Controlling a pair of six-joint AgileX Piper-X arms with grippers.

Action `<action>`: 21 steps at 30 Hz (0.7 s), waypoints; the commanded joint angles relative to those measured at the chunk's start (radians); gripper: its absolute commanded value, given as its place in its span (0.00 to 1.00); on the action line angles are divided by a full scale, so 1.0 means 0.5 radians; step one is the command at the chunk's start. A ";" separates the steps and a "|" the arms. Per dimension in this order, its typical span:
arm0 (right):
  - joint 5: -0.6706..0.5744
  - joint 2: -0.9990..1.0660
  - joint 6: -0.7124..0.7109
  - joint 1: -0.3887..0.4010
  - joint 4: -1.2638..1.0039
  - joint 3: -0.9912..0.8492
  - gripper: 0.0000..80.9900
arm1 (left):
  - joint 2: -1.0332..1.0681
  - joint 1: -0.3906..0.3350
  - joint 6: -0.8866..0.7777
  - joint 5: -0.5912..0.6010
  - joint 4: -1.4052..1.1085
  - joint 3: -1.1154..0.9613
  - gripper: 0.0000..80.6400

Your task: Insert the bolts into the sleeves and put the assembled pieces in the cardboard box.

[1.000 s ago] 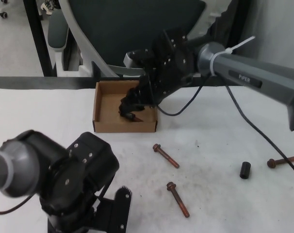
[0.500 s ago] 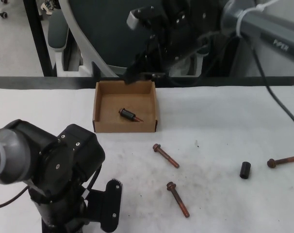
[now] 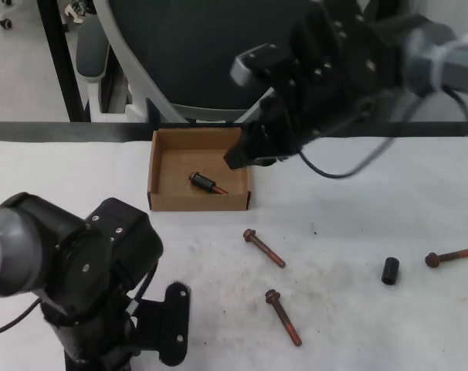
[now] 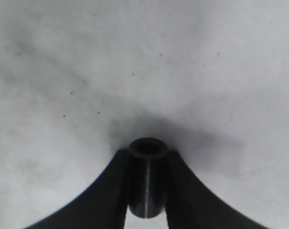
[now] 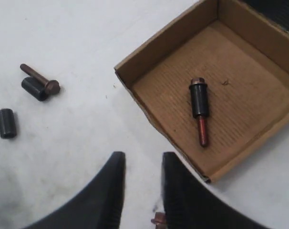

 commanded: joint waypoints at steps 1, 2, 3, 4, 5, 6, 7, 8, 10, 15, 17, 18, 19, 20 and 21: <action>-0.004 -0.154 0.085 -0.004 -0.218 0.154 0.32 | -0.129 0.006 -0.222 0.190 -0.197 0.019 0.01; -0.004 -0.220 0.128 -0.004 -0.302 0.254 0.32 | -0.174 0.006 -0.261 0.231 -0.198 0.019 0.01; -0.004 -0.283 0.173 0.002 -0.371 0.350 0.32 | -0.231 0.006 -0.308 0.269 -0.198 0.019 0.01; -0.004 -0.332 0.202 0.006 -0.414 0.436 0.32 | -0.290 0.006 -0.345 0.296 -0.198 0.019 0.01; -0.004 -0.388 0.232 0.013 -0.447 0.515 0.32 | -0.349 -0.002 -0.400 0.347 -0.198 0.024 0.01; -0.004 -0.441 0.248 0.020 -0.461 0.573 0.32 | -0.396 -0.002 -0.445 0.397 -0.198 0.029 0.01; 0.003 -0.490 0.267 0.029 -0.462 0.636 0.32 | -0.460 -0.002 -0.504 0.465 -0.218 0.044 0.01; 0.002 -0.530 0.280 0.043 -0.457 0.694 0.32 | -0.527 -0.002 -0.567 0.508 -0.249 0.065 0.01; 0.010 -0.595 0.304 0.070 -0.439 0.786 0.32 | -0.659 -0.002 -0.684 0.570 -0.347 0.141 0.01; 0.207 -0.666 0.318 0.169 -0.232 0.914 0.32 | -1.064 -0.078 -0.989 0.604 -0.595 0.394 0.01; 0.291 -0.666 0.318 0.221 -0.113 0.914 0.32 | -1.210 -0.121 -1.174 0.603 -0.733 0.483 0.01; 0.330 -0.666 0.318 0.248 -0.061 0.914 0.32 | -1.284 -0.146 -1.279 0.603 -0.795 0.523 0.01; 0.366 -0.666 0.318 0.271 -0.017 0.914 0.32 | -1.344 -0.169 -1.361 0.612 -0.844 0.560 0.01; 0.412 -0.666 0.318 0.300 0.025 0.914 0.32 | -1.413 -0.202 -1.445 0.612 -0.901 0.596 0.01; 0.464 -0.666 0.318 0.328 0.061 0.914 0.32 | -1.479 -0.235 -1.523 0.605 -0.953 0.631 0.01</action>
